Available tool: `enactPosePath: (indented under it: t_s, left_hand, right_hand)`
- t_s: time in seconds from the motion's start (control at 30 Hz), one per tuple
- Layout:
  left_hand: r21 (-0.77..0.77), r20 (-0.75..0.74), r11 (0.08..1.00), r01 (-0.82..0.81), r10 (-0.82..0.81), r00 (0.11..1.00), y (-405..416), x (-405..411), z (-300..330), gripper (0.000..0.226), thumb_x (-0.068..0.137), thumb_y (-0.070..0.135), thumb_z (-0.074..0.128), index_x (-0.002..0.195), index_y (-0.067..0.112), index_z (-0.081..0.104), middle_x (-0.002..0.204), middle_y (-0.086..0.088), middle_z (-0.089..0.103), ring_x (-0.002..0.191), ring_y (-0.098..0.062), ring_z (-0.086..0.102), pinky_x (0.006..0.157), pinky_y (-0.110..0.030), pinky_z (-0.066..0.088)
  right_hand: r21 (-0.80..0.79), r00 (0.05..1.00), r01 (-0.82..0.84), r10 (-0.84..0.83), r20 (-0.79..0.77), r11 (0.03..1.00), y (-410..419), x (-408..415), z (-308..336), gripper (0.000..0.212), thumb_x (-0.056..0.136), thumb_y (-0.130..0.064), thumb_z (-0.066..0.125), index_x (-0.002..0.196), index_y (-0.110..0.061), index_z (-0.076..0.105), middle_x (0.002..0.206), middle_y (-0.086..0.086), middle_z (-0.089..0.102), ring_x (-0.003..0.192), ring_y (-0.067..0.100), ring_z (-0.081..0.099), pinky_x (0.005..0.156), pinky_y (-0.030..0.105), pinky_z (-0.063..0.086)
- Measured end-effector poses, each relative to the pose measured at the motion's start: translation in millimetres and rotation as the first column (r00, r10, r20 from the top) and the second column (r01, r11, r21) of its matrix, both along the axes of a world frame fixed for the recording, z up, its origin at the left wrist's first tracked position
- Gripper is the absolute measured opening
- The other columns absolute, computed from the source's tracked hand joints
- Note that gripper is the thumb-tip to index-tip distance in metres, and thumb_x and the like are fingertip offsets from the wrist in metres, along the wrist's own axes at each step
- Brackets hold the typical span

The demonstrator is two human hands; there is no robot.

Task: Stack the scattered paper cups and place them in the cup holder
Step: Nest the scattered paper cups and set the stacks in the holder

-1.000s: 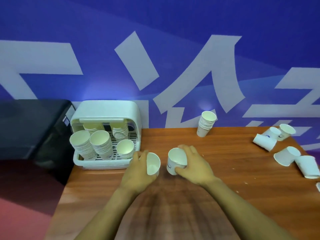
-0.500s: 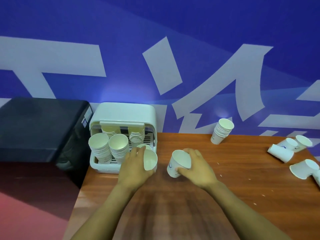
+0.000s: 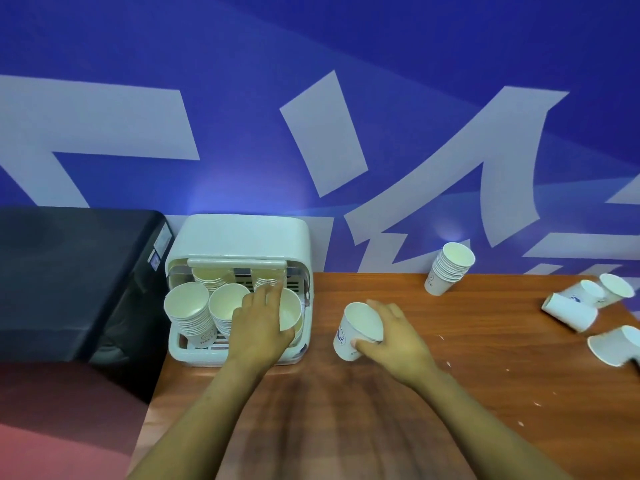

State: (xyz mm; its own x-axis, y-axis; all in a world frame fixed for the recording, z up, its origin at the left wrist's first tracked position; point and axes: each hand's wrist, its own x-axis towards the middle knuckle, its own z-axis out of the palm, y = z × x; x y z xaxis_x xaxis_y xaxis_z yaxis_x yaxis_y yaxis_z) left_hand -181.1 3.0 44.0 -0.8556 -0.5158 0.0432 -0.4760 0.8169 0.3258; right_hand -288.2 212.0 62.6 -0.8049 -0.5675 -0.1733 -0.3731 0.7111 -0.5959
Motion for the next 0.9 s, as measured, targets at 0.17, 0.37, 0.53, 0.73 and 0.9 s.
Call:
enactPosePath:
  t_s: [0.17, 0.37, 0.53, 0.73, 0.9]
  left_hand:
    - [0.008, 0.271, 0.998, 0.057, -0.057, 0.961, 5.7, -3.1, -22.5, 0.088, 0.082, 0.039, 0.062, 0.150, 0.014, 0.012, 0.155, -0.005, 0.019, 0.142, -0.024, 0.022, 0.110, -0.037, 0.030]
    - [0.142, 0.271, 0.988, 0.062, -0.099, 0.957, 8.9, -2.1, -24.3, 0.093, 0.084, 0.046, 0.060, 0.151, 0.017, 0.004, 0.160, -0.007, 0.000, 0.147, -0.024, 0.006, 0.114, -0.040, 0.025]
    - [0.161, -0.023, 0.983, 0.090, -0.088, 0.996, 8.2, 12.8, -7.7, 0.091, 0.082, 0.039, 0.065, 0.151, 0.012, 0.012, 0.159, -0.009, 0.012, 0.147, -0.024, 0.011, 0.117, -0.032, 0.016]
    - [0.185, -0.105, 0.983, 0.001, 0.019, 0.994, -8.4, 33.0, 7.0, 0.093, 0.082, 0.036, 0.066, 0.152, 0.016, 0.008, 0.159, -0.007, 0.012, 0.146, -0.022, 0.010, 0.116, -0.034, 0.019]
    - [0.219, -0.114, 0.975, -0.026, 0.052, 0.992, -17.2, 41.5, 8.0, 0.091, 0.084, 0.036, 0.066, 0.152, 0.016, 0.009, 0.159, -0.004, 0.013, 0.146, -0.019, 0.010, 0.117, -0.032, 0.016]
  right_hand:
    - [0.004, 1.000, 0.014, -0.014, -0.005, 1.000, 0.7, -2.0, -5.2, 0.079, 0.076, -0.040, 0.070, 0.145, -0.027, 0.032, 0.135, -0.008, 0.038, 0.119, 0.014, 0.047, 0.097, 0.032, 0.043]
    - [-0.002, 0.999, -0.015, 0.015, -0.030, 1.000, 0.7, 1.6, -11.5, 0.078, 0.076, -0.040, 0.071, 0.143, -0.028, 0.033, 0.136, -0.009, 0.037, 0.119, 0.016, 0.048, 0.097, 0.033, 0.045]
    - [-0.129, 0.995, -0.085, 0.077, -0.063, 0.988, -33.1, 6.7, -3.7, 0.079, 0.078, -0.036, 0.069, 0.146, -0.028, 0.029, 0.139, -0.010, 0.034, 0.122, 0.011, 0.044, 0.101, 0.030, 0.042]
    - [-0.253, 0.979, -0.165, 0.127, -0.159, 0.953, -85.5, 21.8, -0.8, 0.076, 0.081, -0.033, 0.067, 0.146, -0.027, 0.030, 0.142, -0.009, 0.033, 0.127, 0.011, 0.041, 0.103, 0.031, 0.041]
    - [-0.040, 0.953, -0.209, 0.195, -0.231, 0.977, -102.0, 29.1, -18.1, 0.076, 0.081, -0.042, 0.063, 0.146, -0.025, 0.029, 0.142, -0.005, 0.035, 0.127, 0.017, 0.041, 0.099, 0.032, 0.042]
